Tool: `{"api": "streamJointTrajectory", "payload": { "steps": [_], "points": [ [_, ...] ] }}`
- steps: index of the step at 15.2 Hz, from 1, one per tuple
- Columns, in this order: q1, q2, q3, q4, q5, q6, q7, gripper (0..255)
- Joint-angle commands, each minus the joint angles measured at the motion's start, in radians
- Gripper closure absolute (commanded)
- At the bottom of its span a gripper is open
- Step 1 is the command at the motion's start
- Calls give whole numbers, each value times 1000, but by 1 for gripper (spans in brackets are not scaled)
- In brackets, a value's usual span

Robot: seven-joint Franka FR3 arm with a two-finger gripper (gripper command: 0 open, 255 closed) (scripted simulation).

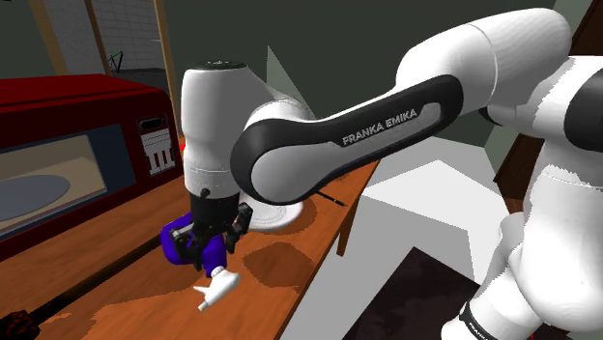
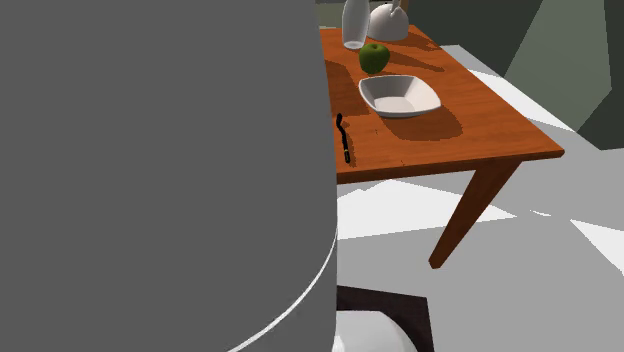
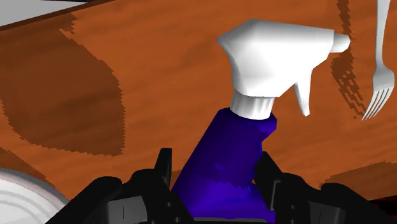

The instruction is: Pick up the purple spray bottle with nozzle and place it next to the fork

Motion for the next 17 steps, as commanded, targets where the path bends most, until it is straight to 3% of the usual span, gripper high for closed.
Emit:
{"api": "streamJointTrajectory", "payload": {
  "steps": [1,4,17],
  "points": [
    [34,68,6,85,-38,-26,47,255],
    [101,175,8,231,-92,-78,114,255],
    [106,224,-10,123,-125,73,138,255]
  ]
}}
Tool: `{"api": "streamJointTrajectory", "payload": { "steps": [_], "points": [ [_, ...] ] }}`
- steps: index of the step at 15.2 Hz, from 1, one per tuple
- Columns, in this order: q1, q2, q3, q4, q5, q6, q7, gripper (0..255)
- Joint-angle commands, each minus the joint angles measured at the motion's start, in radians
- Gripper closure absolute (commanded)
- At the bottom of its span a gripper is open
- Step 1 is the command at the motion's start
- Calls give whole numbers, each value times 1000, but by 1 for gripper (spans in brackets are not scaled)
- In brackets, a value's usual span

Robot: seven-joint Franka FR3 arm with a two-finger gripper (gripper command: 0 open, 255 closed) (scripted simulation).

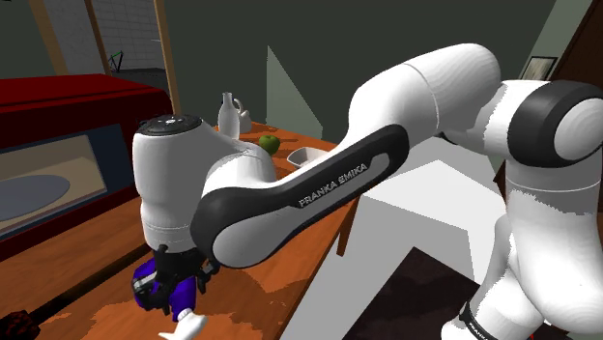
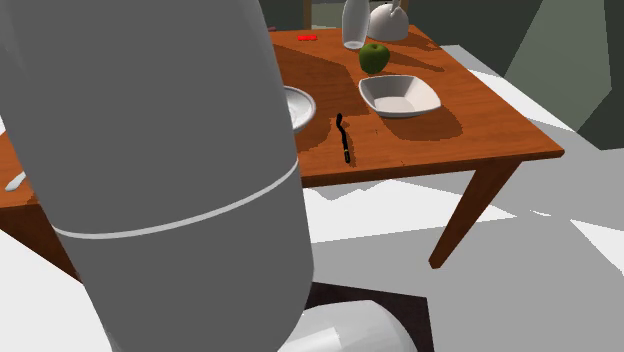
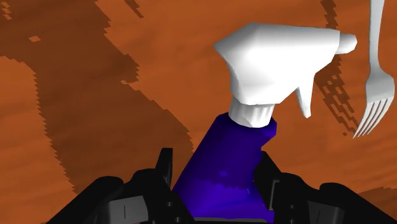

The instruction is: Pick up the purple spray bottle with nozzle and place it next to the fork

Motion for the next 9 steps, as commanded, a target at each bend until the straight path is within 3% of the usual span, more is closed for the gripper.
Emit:
{"api": "streamJointTrajectory", "payload": {
  "steps": [1,9],
  "points": [
    [3,14,-4,-6,-8,19,4,255],
    [11,59,-20,-47,-36,102,24,255]
  ]
}}
